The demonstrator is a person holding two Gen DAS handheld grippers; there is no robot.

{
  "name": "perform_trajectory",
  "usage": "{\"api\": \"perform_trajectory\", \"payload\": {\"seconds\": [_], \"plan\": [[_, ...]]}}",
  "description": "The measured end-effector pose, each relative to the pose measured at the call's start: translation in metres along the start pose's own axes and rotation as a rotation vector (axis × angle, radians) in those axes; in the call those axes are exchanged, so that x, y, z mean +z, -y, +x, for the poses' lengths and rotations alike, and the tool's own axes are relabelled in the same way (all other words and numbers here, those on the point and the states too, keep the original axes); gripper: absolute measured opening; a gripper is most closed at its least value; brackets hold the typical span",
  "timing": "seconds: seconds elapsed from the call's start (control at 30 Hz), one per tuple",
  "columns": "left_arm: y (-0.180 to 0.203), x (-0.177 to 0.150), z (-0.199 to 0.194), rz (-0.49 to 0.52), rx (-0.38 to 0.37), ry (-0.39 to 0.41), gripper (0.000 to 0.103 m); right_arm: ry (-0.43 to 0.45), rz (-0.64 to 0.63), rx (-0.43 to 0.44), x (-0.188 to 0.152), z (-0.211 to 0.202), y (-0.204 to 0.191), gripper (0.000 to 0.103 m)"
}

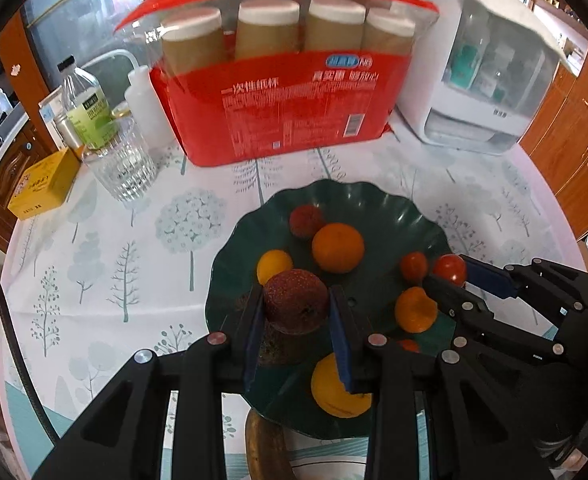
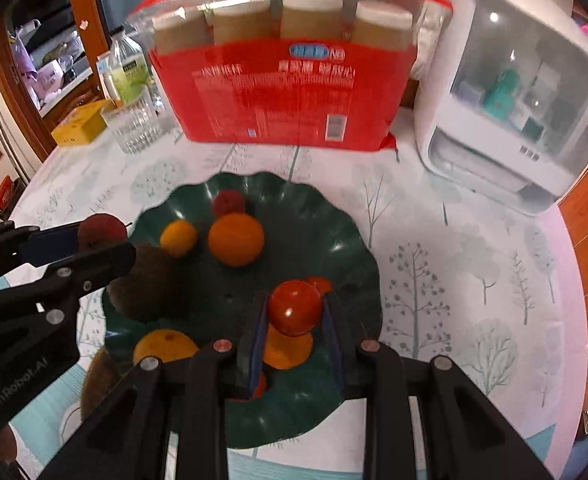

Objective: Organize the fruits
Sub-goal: 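Carry the red fruit with the left tool while the right tool carries the tomato to the green plate, then open both tools to release the red fruit and tomato onto the green plate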

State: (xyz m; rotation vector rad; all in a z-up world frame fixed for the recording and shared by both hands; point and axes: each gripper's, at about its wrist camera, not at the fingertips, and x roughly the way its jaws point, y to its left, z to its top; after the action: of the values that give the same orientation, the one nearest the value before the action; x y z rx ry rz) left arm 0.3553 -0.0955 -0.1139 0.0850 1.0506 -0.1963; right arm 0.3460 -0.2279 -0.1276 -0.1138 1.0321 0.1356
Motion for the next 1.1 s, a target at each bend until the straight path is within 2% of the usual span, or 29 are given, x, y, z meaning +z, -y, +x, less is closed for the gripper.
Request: {"api": "perform_trajectory", "payload": {"seconds": [0.27, 0.33, 0.37, 0.43, 0.5, 0.6, 1.1], "plan": [[0.002, -0.001, 0.012, 0.02, 0.005, -0.021, 0.033, -0.027, -0.006, 0.03, -0.001, 0.015, -0.002, 0.028], [0.001, -0.001, 0.013, 0.01, -0.01, -0.029, 0.045, -0.032, -0.009, 0.048, 0.0, 0.016, -0.003, 0.029], [0.0, -0.001, 0.012, 0.006, -0.009, -0.026, 0.055, -0.031, -0.009, 0.05, -0.001, 0.016, -0.003, 0.03], [-0.001, -0.001, 0.01, 0.002, -0.002, -0.014, 0.062, -0.026, -0.013, 0.051, 0.0, 0.015, -0.004, 0.038], [-0.003, -0.001, 0.009, -0.005, 0.0, -0.01, 0.067, -0.016, -0.011, 0.056, 0.0, 0.013, -0.003, 0.039], [-0.006, -0.002, 0.005, -0.015, 0.009, -0.001, 0.071, -0.008, -0.01, 0.058, 0.0, 0.01, -0.002, 0.04], [-0.015, -0.012, -0.022, -0.035, 0.028, 0.024, 0.073, 0.039, 0.004, 0.058, 0.001, -0.016, -0.002, 0.04]]}}
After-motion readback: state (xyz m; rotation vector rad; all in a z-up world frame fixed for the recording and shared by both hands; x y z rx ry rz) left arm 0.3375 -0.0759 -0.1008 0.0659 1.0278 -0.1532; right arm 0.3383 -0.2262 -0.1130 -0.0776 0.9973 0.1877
